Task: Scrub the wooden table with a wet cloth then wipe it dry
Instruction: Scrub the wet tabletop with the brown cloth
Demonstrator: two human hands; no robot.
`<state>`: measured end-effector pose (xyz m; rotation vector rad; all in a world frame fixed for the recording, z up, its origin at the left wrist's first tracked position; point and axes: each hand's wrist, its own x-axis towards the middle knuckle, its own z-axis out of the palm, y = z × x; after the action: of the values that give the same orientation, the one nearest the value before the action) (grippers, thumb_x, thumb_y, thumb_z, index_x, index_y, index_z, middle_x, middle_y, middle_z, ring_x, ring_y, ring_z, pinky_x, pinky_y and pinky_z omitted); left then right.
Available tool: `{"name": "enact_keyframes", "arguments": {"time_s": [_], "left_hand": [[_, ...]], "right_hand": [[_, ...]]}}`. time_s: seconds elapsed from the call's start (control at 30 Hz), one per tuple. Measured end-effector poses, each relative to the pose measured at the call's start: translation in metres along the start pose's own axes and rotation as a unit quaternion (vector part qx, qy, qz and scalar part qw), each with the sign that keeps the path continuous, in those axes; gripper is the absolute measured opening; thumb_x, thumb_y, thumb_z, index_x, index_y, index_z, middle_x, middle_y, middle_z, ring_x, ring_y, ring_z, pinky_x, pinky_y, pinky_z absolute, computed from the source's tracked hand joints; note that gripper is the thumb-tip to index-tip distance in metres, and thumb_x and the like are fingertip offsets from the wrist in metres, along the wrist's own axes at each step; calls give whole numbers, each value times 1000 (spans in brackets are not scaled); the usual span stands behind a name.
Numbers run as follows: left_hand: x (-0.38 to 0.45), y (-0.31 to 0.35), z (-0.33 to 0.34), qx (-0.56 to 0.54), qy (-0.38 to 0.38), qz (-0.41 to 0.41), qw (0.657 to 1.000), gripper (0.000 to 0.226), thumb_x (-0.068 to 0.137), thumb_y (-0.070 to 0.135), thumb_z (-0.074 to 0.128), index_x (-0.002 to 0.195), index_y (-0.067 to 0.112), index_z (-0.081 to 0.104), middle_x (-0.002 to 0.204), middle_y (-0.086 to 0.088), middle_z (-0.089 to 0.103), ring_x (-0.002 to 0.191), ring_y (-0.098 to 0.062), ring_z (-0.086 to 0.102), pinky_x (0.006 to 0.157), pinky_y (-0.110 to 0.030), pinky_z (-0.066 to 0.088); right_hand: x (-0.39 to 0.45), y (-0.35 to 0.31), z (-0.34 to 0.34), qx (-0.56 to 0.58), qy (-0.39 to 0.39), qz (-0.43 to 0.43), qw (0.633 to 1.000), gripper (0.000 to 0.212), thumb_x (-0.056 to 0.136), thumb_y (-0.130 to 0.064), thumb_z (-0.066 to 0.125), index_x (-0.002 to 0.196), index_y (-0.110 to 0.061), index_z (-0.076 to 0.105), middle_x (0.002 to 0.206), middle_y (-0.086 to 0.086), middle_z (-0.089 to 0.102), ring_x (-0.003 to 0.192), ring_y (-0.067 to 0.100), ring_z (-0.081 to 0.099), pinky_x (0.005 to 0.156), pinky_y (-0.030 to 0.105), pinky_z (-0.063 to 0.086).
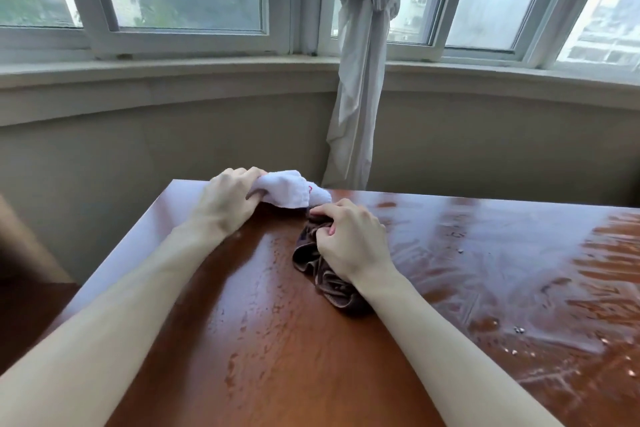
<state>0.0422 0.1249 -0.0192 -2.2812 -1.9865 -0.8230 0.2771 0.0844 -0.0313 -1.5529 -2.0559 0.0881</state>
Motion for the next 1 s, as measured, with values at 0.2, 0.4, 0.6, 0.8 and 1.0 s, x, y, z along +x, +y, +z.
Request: {"name": "enact_keyframes", "arguments": {"time_s": [0.2, 0.4, 0.6, 0.8, 1.0], "left_hand": [[-58, -4, -82, 113, 143, -59, 981, 20, 84, 31, 63, 101, 21, 68, 86, -1, 61, 87, -30, 60, 63, -40, 49], [-122, -15, -89, 176, 91, -131, 971, 28, 84, 35, 65, 97, 11, 60, 93, -6, 50, 70, -39, 62, 56, -37, 39], [-124, -32, -59, 125, 16, -79, 989, 54, 80, 25, 61, 134, 23, 56, 146, -9, 45, 123, -35, 47, 93, -48, 48], [-114, -51, -32, 54, -3, -109, 993, 70, 83, 25, 36, 153, 30, 36, 159, -5, 35, 143, -29, 33, 120, -41, 25], [-100, -44, -19, 69, -5, -161, 985, 63, 97, 18, 48, 157, 22, 29, 159, -11, 28, 145, -31, 25, 121, -37, 16]], "right_hand": [[-7, -14, -3, -8, -19, 22, 1000, 46, 83, -33, 57, 128, -38, 67, 122, -7, 65, 111, 29, 59, 86, 36, 49], [-80, -82, -7, 34, -70, -134, 988, 51, 82, -32, 57, 132, -34, 64, 135, -13, 60, 105, 23, 55, 83, 36, 53], [-62, -97, 11, 50, -93, -214, 971, 50, 88, -27, 53, 136, -40, 60, 130, -15, 60, 116, 17, 51, 89, 32, 49], [52, -88, 57, 17, -78, -132, 988, 53, 80, -26, 43, 126, -38, 66, 122, -2, 63, 114, 28, 58, 89, 44, 54], [135, -84, 87, -19, -69, -82, 994, 44, 89, -22, 50, 124, -37, 70, 129, -2, 64, 117, 29, 61, 94, 38, 51]]}}
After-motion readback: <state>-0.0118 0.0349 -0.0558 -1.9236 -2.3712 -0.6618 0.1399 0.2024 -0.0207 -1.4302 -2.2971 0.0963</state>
